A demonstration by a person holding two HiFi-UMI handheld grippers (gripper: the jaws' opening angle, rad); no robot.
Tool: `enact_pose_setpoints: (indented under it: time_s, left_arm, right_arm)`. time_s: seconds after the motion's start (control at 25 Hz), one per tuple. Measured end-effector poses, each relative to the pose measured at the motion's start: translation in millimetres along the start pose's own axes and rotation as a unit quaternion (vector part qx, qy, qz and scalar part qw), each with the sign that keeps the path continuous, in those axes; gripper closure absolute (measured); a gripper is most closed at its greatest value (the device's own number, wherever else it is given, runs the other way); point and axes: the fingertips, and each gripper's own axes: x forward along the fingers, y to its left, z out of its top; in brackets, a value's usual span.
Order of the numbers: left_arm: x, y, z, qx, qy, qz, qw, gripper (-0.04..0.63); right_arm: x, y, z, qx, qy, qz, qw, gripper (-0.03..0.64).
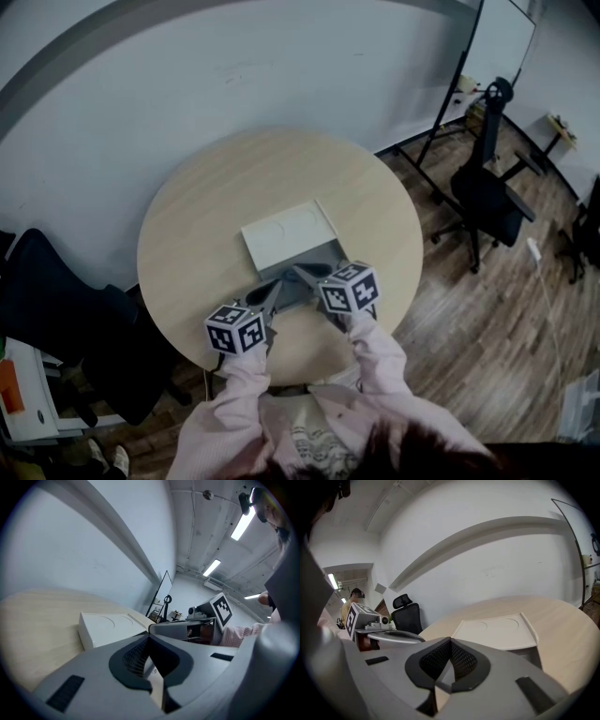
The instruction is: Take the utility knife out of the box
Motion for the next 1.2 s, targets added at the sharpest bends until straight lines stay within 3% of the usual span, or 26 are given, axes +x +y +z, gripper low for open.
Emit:
enact_pose_setpoints:
  time_s: [0.68, 1.2]
  left_arm:
    - [19.6, 21.5, -17.2, -0.032, 0.033, -0.009, 0.9989, 0.588]
    - [32.8, 23.4, -33.9, -0.052, 0.069, -0.029, 0.9959, 0.588]
  right_arm:
    - [31.3, -26.6, -22.1, -0.054, 0.122, 0.009, 0.991, 0.62]
    - [40.1, -42.9, -52.8, -0.106, 0.222, 0.008, 0.969, 0.617]
